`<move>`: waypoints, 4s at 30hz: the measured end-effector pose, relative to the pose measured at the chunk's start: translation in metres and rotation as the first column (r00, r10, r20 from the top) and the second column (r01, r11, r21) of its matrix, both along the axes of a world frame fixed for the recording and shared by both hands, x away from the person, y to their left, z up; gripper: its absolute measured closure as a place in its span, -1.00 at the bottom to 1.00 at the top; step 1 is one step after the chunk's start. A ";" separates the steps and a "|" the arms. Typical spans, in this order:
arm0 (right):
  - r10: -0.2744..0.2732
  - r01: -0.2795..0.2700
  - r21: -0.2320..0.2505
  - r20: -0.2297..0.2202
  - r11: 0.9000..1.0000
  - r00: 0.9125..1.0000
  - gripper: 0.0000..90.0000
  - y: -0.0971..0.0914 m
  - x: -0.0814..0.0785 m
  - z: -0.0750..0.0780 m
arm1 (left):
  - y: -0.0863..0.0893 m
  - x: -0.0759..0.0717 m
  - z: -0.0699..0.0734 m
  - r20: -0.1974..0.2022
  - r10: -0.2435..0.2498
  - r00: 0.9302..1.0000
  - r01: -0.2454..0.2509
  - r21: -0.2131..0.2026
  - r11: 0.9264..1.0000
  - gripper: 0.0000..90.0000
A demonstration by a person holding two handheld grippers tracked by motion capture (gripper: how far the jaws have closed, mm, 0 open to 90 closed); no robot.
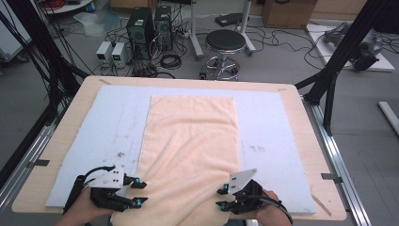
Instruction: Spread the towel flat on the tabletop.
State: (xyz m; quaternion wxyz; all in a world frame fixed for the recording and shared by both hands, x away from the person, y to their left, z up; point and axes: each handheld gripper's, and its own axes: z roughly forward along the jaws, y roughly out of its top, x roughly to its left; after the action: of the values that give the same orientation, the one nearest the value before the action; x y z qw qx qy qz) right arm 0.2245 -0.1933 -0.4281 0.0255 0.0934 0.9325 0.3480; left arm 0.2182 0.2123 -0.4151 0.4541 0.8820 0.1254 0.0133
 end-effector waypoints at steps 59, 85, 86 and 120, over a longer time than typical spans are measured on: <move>-0.092 0.091 0.023 0.033 0.996 0.995 -0.28 0.002 0.031 -0.010 | 0.004 0.036 -0.023 0.036 0.181 0.983 -0.184 0.129 0.974 0.16; -0.202 0.200 0.083 0.009 0.976 0.979 -0.53 -0.011 0.033 -0.007 | 0.013 0.036 -0.015 -0.010 0.265 0.964 -0.263 0.082 0.961 -0.20; -0.212 0.209 0.092 0.017 0.974 0.977 -0.54 -0.013 0.034 -0.006 | 0.013 0.038 -0.014 -0.006 0.269 0.963 -0.268 0.078 0.960 -0.22; -0.387 0.375 0.152 0.060 0.914 0.920 -0.66 -0.019 0.115 0.034 | 0.004 0.110 0.013 0.003 0.452 0.892 -0.452 -0.023 0.892 -0.83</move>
State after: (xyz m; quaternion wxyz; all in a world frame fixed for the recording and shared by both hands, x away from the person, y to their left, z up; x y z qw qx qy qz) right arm 0.3396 -0.2127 -0.3936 0.1277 0.2593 0.8680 0.4037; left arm 0.3279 0.2159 -0.4018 0.4485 0.8238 0.3251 0.1207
